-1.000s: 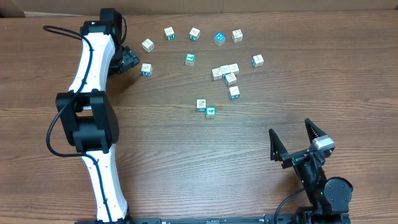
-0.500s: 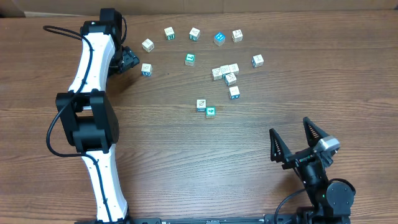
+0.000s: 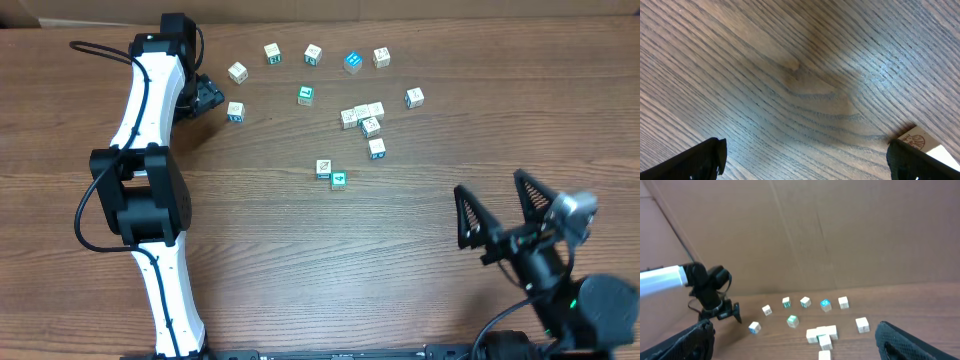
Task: Form a circle
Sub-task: 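Swing the right arm up and over to the ring's right side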
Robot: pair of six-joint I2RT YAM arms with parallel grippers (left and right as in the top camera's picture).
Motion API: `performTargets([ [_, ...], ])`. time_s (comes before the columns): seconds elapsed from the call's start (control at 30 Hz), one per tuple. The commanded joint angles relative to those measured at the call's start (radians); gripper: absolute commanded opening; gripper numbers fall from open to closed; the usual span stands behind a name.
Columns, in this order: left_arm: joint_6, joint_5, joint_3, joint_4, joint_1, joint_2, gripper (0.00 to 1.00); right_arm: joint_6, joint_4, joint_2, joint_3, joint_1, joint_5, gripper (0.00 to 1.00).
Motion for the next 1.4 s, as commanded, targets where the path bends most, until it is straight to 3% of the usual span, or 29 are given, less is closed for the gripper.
performTargets([
  [0.0, 0.019, 0.004, -0.003, 0.000, -0.007, -0.035, 1.00, 0.004, -0.068, 0.138, 0.188, -0.003, -0.016, 1.00],
  [0.57, 0.019, 0.004, -0.003, 0.000, -0.007, -0.035, 1.00, 0.001, -0.839, 1.037, 1.328, -0.003, -0.021, 1.00],
  [0.67, 0.019, 0.004, -0.003, 0.000, -0.007, -0.035, 1.00, 0.001, -0.895, 1.139, 1.386, -0.003, -0.061, 1.00],
  [0.93, 0.019, 0.004, -0.003, 0.000, -0.007, -0.035, 1.00, 0.005, -0.819, 1.303, 1.386, -0.003, -0.197, 1.00],
  [0.97, 0.019, 0.004, -0.003, 0.000, -0.007, -0.035, 0.99, 0.005, -0.803, 1.319, 1.386, -0.001, -0.212, 0.95],
  [1.1, 0.019, 0.004, -0.003, 0.000, -0.007, -0.035, 1.00, 0.045, -0.787, 1.380, 1.386, 0.025, -0.150, 0.32],
  [1.17, 0.019, 0.004, -0.003, 0.000, -0.007, -0.035, 0.99, 0.050, -0.795, 1.418, 1.385, 0.056, -0.075, 0.14],
  [1.3, 0.019, 0.004, -0.003, 0.000, -0.007, -0.035, 0.99, 0.052, -0.802, 1.498, 1.384, 0.130, 0.049, 0.12],
  [1.37, 0.019, 0.004, -0.003, 0.000, -0.007, -0.035, 1.00, 0.054, -0.796, 1.544, 1.384, 0.167, 0.099, 0.17],
])
